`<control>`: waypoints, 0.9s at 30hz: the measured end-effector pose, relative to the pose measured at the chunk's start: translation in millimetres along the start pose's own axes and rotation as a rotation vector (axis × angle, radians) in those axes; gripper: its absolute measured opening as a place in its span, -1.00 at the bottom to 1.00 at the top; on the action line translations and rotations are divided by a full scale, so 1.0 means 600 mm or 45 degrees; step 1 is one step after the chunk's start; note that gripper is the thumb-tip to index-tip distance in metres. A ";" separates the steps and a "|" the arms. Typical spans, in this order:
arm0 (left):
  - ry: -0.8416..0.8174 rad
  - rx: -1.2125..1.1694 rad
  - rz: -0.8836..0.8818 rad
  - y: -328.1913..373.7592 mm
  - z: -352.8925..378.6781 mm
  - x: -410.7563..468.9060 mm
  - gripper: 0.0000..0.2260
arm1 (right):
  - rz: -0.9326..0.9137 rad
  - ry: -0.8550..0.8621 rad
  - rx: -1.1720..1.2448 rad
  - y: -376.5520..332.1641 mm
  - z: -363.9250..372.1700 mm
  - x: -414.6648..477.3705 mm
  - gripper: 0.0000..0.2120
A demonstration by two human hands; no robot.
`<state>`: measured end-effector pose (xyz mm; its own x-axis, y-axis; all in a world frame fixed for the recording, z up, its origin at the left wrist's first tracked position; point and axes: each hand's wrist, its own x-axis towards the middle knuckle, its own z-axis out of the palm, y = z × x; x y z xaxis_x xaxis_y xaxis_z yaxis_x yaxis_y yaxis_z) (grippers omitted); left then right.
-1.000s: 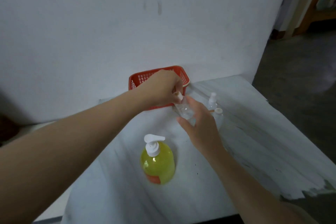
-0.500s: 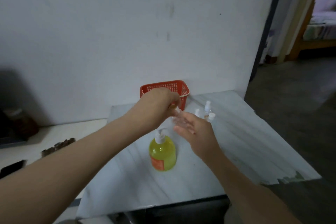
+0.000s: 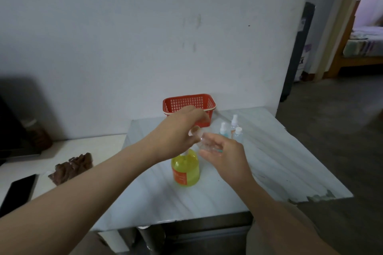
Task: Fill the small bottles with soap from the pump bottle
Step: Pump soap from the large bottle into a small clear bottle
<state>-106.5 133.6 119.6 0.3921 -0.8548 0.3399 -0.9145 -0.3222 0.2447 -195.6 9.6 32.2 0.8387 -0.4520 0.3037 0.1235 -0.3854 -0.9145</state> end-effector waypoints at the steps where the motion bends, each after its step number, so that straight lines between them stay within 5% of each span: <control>1: -0.019 0.025 0.027 0.000 -0.002 -0.001 -0.84 | 0.004 -0.004 -0.006 0.001 0.002 0.000 -0.62; 4: 0.015 0.057 -0.062 -0.007 -0.002 -0.004 -0.94 | 0.013 -0.018 -0.045 0.005 0.010 -0.002 -0.60; 7: 0.019 -0.045 -0.245 -0.016 0.002 -0.012 -0.77 | -0.001 -0.017 -0.096 0.007 0.014 -0.001 -0.60; 13: 0.014 0.025 -0.011 -0.021 0.006 -0.019 -0.85 | 0.016 -0.026 -0.117 0.011 0.019 0.007 -0.56; 21: -0.032 -0.177 -0.329 -0.044 0.023 -0.023 -0.78 | -0.008 -0.046 -0.233 0.018 0.025 0.006 -0.57; 27: -0.045 0.000 -0.131 -0.041 0.023 -0.033 -0.82 | -0.008 -0.061 -0.299 0.019 0.029 0.009 -0.58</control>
<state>-93.0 153.2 94.4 0.4803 -0.8310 0.2806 -0.8695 -0.4093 0.2764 -180.2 16.9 18.6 0.8633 -0.4125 0.2907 0.0066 -0.5668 -0.8238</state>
